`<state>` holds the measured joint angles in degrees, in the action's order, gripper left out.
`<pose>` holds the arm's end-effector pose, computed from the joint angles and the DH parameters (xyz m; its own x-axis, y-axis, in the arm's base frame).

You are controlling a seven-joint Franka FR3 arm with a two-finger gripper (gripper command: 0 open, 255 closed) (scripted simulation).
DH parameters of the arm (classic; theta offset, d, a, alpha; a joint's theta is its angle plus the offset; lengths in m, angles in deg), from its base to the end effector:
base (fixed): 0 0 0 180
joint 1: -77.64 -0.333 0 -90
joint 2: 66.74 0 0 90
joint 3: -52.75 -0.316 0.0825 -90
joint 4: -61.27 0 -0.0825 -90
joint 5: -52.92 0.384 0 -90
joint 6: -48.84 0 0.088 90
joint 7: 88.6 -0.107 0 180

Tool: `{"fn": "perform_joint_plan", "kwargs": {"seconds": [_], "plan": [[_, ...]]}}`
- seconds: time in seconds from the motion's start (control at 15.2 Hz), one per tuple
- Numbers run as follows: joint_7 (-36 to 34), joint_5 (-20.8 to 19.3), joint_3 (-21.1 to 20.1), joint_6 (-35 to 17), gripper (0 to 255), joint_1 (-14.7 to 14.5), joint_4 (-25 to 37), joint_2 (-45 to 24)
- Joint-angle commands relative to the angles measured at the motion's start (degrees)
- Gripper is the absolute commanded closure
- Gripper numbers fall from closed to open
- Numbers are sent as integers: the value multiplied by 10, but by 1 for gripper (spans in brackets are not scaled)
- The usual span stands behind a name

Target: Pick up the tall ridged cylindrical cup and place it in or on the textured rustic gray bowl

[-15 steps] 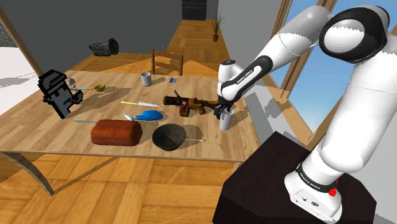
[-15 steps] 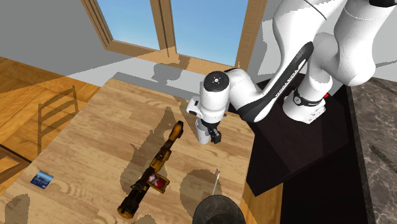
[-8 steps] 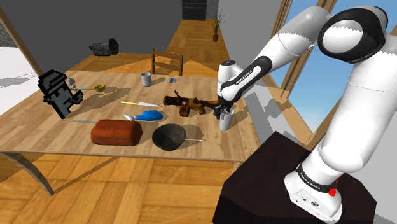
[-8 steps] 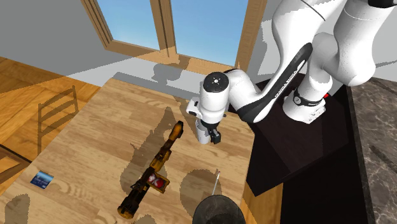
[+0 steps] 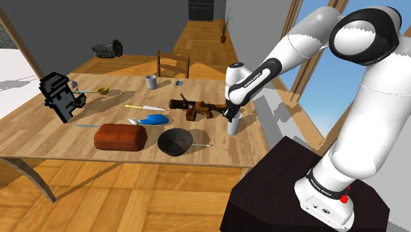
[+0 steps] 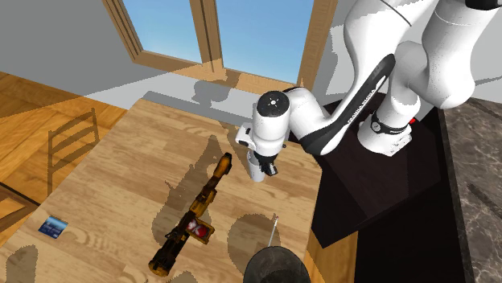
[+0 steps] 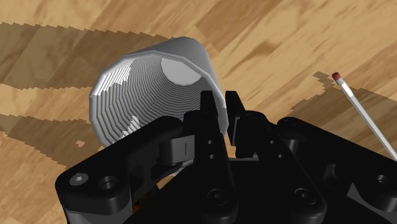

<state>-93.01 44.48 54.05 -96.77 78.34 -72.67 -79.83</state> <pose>0.5151 -0.0164 0.2356 0.9997 0.0103 -0.0236 0.0123 -0.9961 0.0870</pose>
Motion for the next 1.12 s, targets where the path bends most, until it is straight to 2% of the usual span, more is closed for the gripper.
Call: {"fn": "perform_joint_plan", "kwargs": {"seconds": [0.0,1.06], "plan": [[0,0,0,0,255,0,0,0],[17,14,-4,110,255,0,18,92]]}}
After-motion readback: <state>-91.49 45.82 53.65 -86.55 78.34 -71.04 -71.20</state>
